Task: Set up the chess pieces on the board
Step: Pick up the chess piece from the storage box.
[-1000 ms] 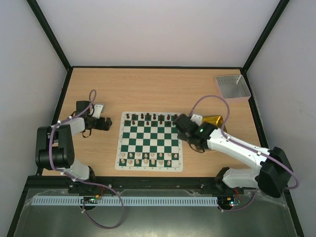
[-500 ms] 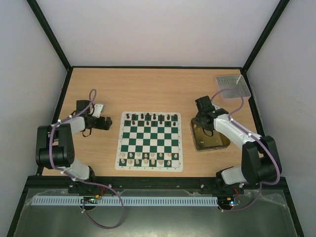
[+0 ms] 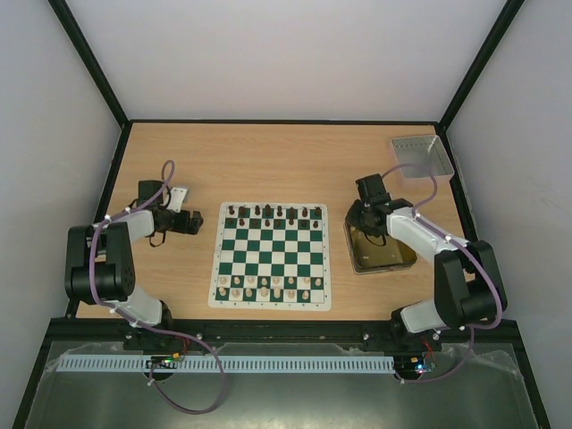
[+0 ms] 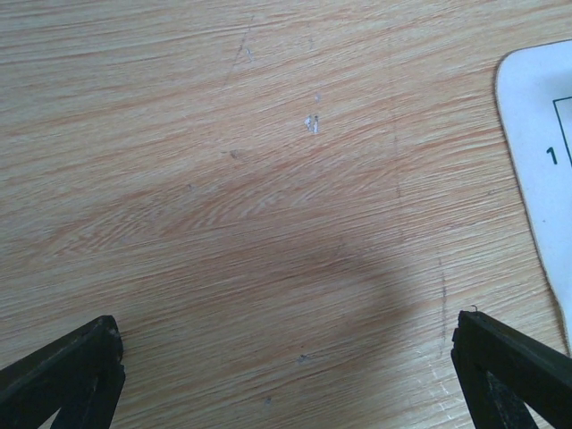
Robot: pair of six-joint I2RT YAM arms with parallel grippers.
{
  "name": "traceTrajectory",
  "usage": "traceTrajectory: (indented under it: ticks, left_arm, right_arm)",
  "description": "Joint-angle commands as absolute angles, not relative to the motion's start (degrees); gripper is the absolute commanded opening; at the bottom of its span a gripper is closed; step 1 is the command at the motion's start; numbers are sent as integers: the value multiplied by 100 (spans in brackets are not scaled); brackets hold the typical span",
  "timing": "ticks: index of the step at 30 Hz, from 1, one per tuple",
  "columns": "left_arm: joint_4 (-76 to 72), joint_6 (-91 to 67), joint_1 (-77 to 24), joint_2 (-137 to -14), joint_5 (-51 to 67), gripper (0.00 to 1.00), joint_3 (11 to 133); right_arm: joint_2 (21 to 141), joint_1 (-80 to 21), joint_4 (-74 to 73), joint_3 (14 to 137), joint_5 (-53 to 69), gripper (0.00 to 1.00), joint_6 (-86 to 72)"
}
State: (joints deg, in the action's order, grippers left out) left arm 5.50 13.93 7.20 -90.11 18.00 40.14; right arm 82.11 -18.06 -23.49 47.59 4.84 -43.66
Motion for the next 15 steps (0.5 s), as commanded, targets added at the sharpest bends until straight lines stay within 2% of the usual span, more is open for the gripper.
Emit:
traceTrajectory:
  ticks: [1,15]
  left_arm:
    - [712,1416,764,-9105,1872,100,4081]
    - [711,1415,760,-9105,1869,99,4080]
  right_arm:
    - [8295,-1793,-2188,4591,568,31,-4268]
    - [8612,-1797,-1748,4360,559,31,-4239]
